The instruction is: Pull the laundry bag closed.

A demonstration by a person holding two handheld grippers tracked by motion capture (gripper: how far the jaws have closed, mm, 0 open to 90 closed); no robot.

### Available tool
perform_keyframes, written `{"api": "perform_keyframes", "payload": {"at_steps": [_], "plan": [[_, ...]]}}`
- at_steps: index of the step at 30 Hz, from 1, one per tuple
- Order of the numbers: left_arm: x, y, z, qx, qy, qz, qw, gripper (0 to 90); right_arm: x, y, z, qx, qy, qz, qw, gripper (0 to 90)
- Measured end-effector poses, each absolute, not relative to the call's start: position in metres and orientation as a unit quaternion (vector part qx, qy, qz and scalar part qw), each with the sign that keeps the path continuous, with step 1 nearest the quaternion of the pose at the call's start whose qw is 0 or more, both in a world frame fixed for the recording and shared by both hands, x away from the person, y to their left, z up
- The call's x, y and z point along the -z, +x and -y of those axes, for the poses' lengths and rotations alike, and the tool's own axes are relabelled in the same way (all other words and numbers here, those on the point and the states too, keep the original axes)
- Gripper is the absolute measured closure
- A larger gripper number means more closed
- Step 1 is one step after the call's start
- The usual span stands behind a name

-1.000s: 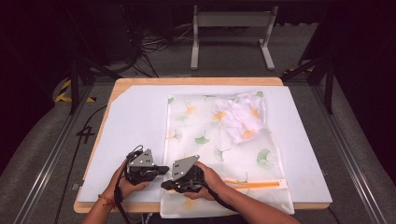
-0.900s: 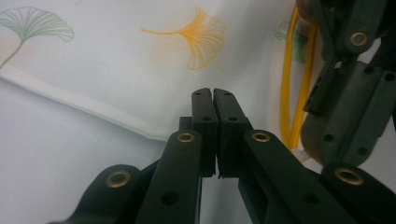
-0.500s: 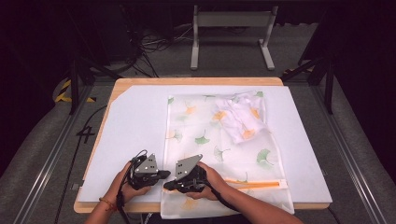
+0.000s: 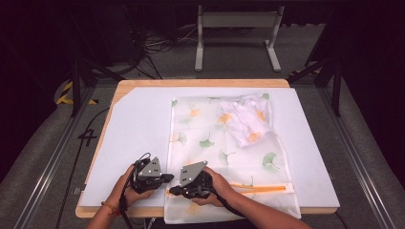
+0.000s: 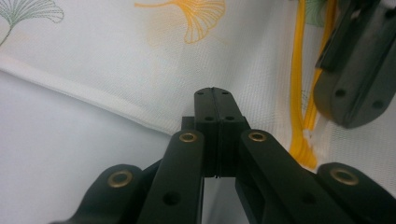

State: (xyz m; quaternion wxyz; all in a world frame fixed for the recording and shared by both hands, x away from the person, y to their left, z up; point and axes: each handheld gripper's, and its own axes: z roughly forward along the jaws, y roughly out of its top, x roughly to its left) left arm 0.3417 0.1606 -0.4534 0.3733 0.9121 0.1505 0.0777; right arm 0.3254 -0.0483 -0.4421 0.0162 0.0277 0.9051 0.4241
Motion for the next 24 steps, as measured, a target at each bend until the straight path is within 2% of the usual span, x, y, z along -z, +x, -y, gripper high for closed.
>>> {"api": "perform_keyframes", "payload": {"at_steps": [7,15,19,20,24], "plan": [[0.455,0.343,-0.162,-0.068,0.909,-0.151,0.382,90.0,0.446,0.329,0.043,-0.413,0.028,-0.91,0.001,89.9],[0.455,0.344,-0.162,-0.063,0.908,-0.153,0.384,90.0,0.449,0.328,0.037,-0.41,0.033,-0.911,0.005,84.3],[0.455,0.344,-0.162,-0.064,0.908,-0.153,0.384,90.0,0.447,0.329,0.035,-0.408,0.032,-0.913,0.005,86.6],[0.455,0.344,-0.162,-0.065,0.909,-0.153,0.383,90.0,0.446,0.328,0.035,-0.406,0.029,-0.914,0.007,90.0],[0.454,0.344,-0.161,-0.066,0.909,-0.156,0.38,90.0,0.445,0.323,0.033,-0.4,0.028,-0.916,0.019,90.0]]}}
